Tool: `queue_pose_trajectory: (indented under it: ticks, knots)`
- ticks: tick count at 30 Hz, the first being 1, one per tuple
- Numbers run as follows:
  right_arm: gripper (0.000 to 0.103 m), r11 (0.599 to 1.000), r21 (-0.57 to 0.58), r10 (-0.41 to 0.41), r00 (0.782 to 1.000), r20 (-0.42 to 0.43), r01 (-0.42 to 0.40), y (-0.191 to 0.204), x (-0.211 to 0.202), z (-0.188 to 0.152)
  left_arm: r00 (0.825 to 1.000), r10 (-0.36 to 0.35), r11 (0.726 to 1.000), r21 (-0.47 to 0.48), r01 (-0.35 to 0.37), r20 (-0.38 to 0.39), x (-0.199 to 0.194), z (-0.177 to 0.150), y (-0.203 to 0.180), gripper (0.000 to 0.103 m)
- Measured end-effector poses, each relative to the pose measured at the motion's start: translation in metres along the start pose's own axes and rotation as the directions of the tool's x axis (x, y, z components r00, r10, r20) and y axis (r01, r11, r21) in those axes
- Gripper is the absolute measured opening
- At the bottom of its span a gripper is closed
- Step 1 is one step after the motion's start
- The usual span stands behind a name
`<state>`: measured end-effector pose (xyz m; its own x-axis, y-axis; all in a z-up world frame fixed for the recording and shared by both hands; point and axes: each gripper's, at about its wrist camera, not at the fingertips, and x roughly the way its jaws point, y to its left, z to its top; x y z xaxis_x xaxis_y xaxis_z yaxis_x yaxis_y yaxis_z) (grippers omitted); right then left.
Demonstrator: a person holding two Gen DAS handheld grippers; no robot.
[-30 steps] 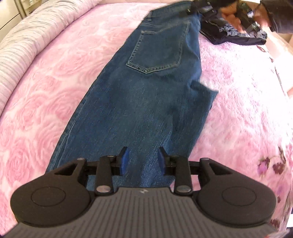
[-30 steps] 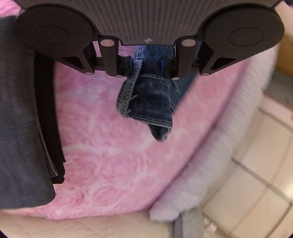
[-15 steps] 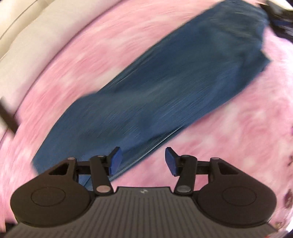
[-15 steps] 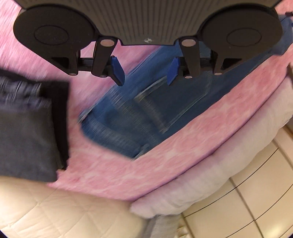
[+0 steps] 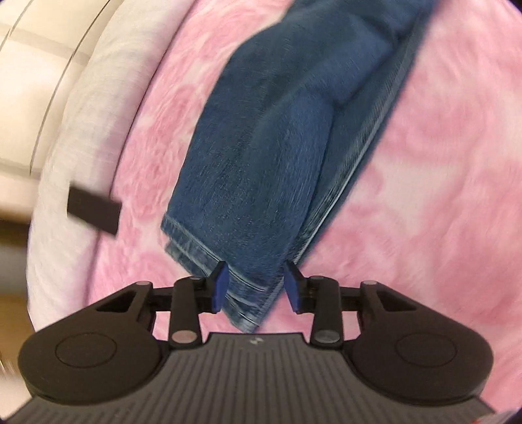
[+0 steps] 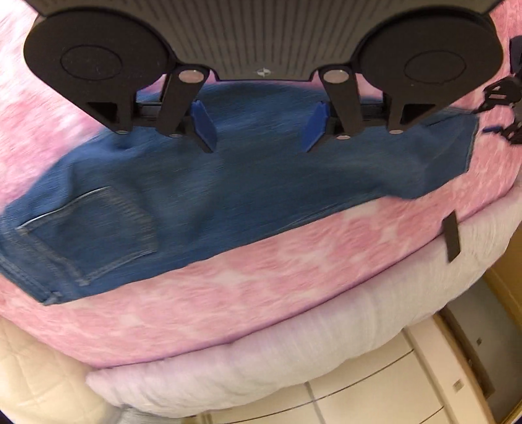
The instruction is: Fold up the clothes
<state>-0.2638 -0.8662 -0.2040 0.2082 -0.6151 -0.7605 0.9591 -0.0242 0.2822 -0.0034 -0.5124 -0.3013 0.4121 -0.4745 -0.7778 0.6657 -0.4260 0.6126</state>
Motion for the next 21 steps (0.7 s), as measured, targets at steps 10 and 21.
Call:
queue_pose_trajectory:
  ticks: [10, 21]
  knots:
    - [0.065, 0.986, -0.151, 0.060, 0.993, -0.105, -0.075, 0.152, 0.048, -0.037, 0.987, -0.006, 0.993, 0.119, -0.013, 0.161, 0.016, -0.034, 0.016, 0.000]
    - [0.067, 0.960, -0.245, 0.105, 0.984, -0.142, -0.138, 0.204, 0.079, -0.031, 0.894, -0.335, 0.587, -0.677, 0.445, 0.298, 0.037, -0.093, 0.131, 0.044]
